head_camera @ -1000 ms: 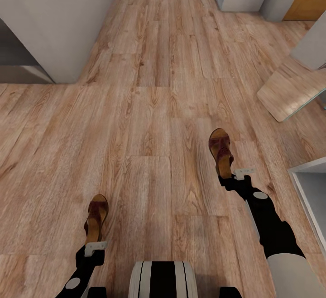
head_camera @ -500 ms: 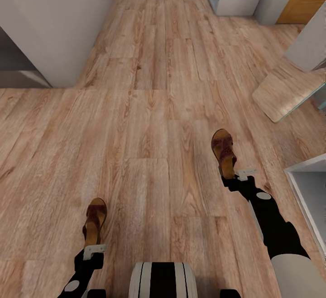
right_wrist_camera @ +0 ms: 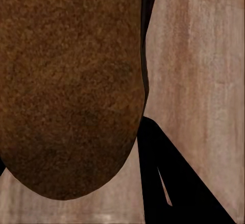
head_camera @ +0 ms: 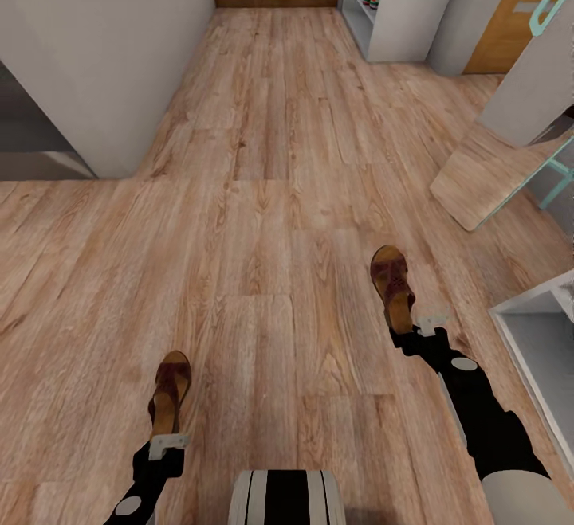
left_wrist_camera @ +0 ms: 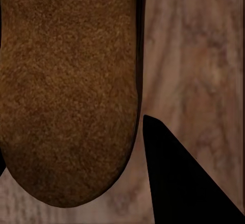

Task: Pick up the two gym shoes and the two sandals from the corridor floor and place them onto the hallstand (shoe rack) in the corridor, making sure they are on the rack and not on the floor. Arrange them so the two gym shoes are next to each other and the two sandals are next to each other.

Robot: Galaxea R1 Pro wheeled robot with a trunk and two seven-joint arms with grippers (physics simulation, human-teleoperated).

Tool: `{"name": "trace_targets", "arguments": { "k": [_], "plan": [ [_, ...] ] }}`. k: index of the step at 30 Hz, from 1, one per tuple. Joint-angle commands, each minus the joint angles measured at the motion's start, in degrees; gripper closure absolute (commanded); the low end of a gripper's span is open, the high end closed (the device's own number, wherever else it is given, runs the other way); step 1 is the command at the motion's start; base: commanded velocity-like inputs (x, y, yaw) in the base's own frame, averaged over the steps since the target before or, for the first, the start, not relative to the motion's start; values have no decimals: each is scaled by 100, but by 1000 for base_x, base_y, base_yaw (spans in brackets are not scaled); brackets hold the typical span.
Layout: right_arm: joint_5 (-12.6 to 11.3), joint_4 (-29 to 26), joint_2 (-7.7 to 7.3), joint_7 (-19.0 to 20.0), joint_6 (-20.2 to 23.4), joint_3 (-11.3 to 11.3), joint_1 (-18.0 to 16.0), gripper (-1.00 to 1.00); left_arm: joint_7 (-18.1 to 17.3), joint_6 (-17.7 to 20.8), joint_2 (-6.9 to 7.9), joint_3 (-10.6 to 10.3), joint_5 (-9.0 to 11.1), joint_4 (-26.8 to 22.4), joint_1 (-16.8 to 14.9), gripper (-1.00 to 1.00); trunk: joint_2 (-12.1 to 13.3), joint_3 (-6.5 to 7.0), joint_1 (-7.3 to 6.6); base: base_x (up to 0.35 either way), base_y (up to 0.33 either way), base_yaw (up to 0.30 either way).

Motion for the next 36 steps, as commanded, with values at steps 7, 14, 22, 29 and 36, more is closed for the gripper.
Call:
{"name": "trace_targets", "arguments": {
  "k": [7, 14, 22, 29, 36],
  "plan": [
    [9, 546, 34, 26, -1195, -12, 843, 100, 24, -56, -3, 29, -65, 22, 107, 100, 8, 216, -19, 0, 0, 0],
    [-9, 2217, 16, 18, -2780, -258, 1066, 100, 24, -791, -3, 31, -57, 34, 334, 100, 18, 433, -37, 0, 0, 0],
    [6, 4031, -49, 56, -4390, -1206, 1077, 100, 33, -916, -9, 38, -47, 71, 567, 100, 28, 681, -57, 0, 0, 0],
    [7, 5056, -99, 37, -5195, -1241, 1076, 100, 27, -914, -13, 41, 88, 82, 668, 100, 38, 897, -75, 0, 0, 0],
    [7, 5109, -86, 40, -5234, -1236, 1078, 100, 24, -913, -35, 33, 119, 92, 707, 100, 47, 1066, -94, 0, 0, 0]
  ]
}}
